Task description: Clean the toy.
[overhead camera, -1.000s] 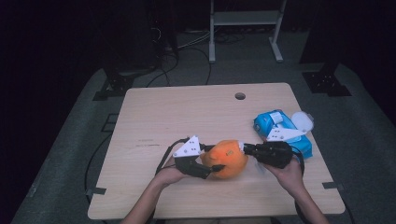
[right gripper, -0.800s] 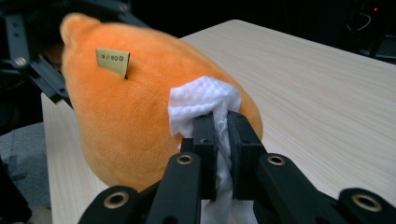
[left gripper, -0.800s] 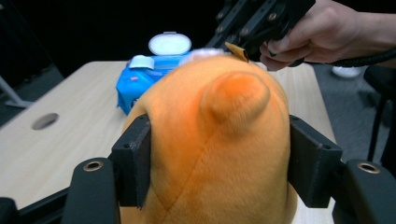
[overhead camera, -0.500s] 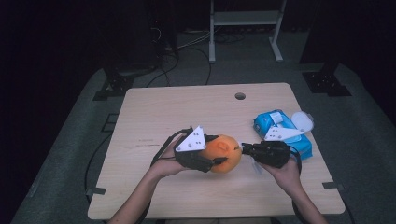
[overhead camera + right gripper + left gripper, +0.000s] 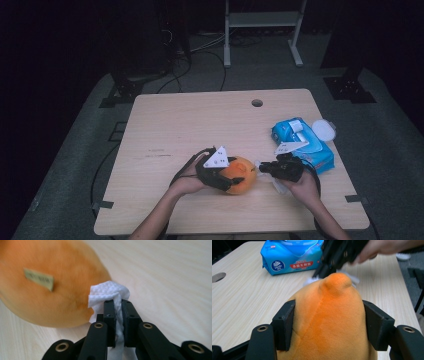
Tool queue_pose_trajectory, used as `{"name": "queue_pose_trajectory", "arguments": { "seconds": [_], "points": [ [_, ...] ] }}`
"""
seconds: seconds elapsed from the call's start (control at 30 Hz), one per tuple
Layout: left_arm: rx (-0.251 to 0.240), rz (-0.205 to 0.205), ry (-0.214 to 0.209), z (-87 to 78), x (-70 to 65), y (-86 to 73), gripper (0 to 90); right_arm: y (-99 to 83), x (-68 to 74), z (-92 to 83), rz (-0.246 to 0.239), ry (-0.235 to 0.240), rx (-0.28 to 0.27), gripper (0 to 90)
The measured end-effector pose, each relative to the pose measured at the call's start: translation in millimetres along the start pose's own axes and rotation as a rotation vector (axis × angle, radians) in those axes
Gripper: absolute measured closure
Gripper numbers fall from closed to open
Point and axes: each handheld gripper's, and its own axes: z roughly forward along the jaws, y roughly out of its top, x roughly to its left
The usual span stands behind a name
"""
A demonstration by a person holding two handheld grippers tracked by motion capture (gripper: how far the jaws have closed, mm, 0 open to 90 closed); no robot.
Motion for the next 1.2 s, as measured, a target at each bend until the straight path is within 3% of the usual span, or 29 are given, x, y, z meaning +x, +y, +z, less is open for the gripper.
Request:
{"name": "queue_pose_trajectory", "arguments": {
  "seconds": [0.17,0.33,0.43,0.5,0.63,0.73,0.8,0.9,1.0,1.1,1.2],
  "points": [
    [0.017,0.004,0.004,1.3,0.8,4.0,33.8,14.0,8.9,-29.4,-0.028,-0.009,-0.112,82.5],
    [0.032,0.012,0.010,7.9,0.7,12.3,32.8,31.8,38.9,-51.8,-0.094,0.068,-0.220,82.4],
    [0.050,0.032,0.011,14.1,-0.1,19.3,32.3,38.4,54.1,-49.3,-0.146,0.080,-0.228,82.4],
    [0.065,0.040,0.015,17.6,-0.5,22.8,31.0,38.0,58.3,-40.3,-0.161,0.065,-0.198,82.4],
    [0.050,0.009,-0.010,15.2,1.9,24.2,23.4,31.0,48.2,-31.2,-0.123,0.074,-0.186,82.5],
    [-0.003,-0.015,-0.025,6.9,5.1,23.8,19.1,29.3,46.7,-32.0,-0.122,0.065,-0.182,82.5],
    [-0.073,-0.039,-0.042,-5.1,9.1,22.2,17.1,28.8,46.2,-32.2,-0.122,0.053,-0.181,82.5],
    [-0.115,-0.047,-0.048,-16.6,13.0,17.8,13.4,28.3,43.0,-32.8,-0.111,0.049,-0.184,82.5],
    [-0.110,-0.035,-0.035,-25.1,19.2,2.5,11.7,27.4,41.2,-34.0,-0.109,0.037,-0.182,82.5],
    [-0.109,-0.081,-0.053,-24.6,28.6,-19.6,10.2,25.9,36.3,-34.8,-0.094,0.031,-0.185,82.5],
    [-0.106,-0.101,-0.073,-12.3,34.4,-40.1,9.7,25.4,32.9,-35.0,-0.084,0.032,-0.189,82.5]
  ]
}}
